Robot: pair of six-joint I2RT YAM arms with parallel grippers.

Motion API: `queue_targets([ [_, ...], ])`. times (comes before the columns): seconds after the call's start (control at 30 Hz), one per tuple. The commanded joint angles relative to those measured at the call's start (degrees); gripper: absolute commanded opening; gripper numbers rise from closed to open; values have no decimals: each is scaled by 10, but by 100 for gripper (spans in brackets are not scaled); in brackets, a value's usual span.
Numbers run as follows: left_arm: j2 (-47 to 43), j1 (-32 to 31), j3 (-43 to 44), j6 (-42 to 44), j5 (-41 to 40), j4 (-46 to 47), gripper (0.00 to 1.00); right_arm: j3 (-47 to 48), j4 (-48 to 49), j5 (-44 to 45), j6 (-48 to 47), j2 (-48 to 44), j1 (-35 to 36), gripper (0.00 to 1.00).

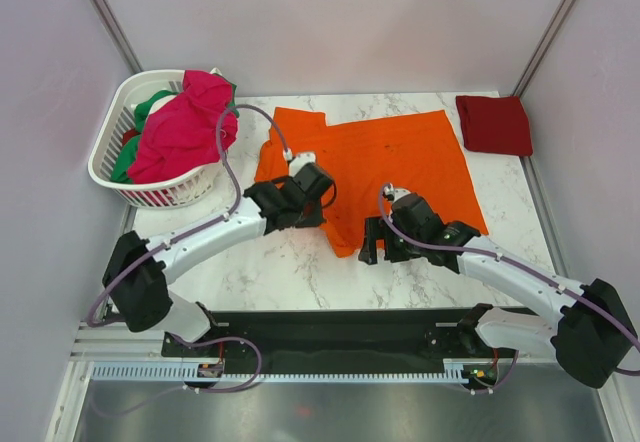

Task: Fold and stack the t-shirts
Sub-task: Flatten the tshirt out

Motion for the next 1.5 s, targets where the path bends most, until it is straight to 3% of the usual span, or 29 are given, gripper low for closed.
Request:
queue_targets([
  [0.0, 22, 61, 59, 61, -3, -29, 15, 28, -1, 12, -14, 3, 0, 97],
  [0.07, 79, 109, 92, 76, 31, -28, 22, 32, -2, 11, -14, 9, 0, 97],
  [0.1, 102, 125, 101, 90, 44, -24, 33, 32, -1, 12, -15, 9, 0, 97],
  [0.17, 154, 161, 133, 109, 87, -15, 45, 32, -2, 13, -16, 9, 0, 97],
  [0.2, 199, 168, 157, 132, 105, -8, 58, 32, -2, 12, -16, 8, 0, 97],
  [0.37, 190, 159, 168, 135, 121, -3, 77, 21, -16, 21, -18, -19, 0, 97],
  [0.6, 54, 151, 88, 132, 89, -5, 77, 15, 27, -19, -13, -7, 0, 98],
  [0.83, -122, 152, -5, 159, 65, -30, 77, 106, 73, -5, -35, 124, 2, 97],
  [0.93, -185, 152, -35, 176, 39, -50, 77, 170, 70, 24, -65, 193, 14, 95],
  [1.2, -314, 162, -131, 195, -26, -83, 82, 369, -51, 160, -193, 378, 88, 91],
  [1.47, -329, 164, -143, 191, -41, -79, 86, 427, -87, 237, -240, 457, 97, 89],
])
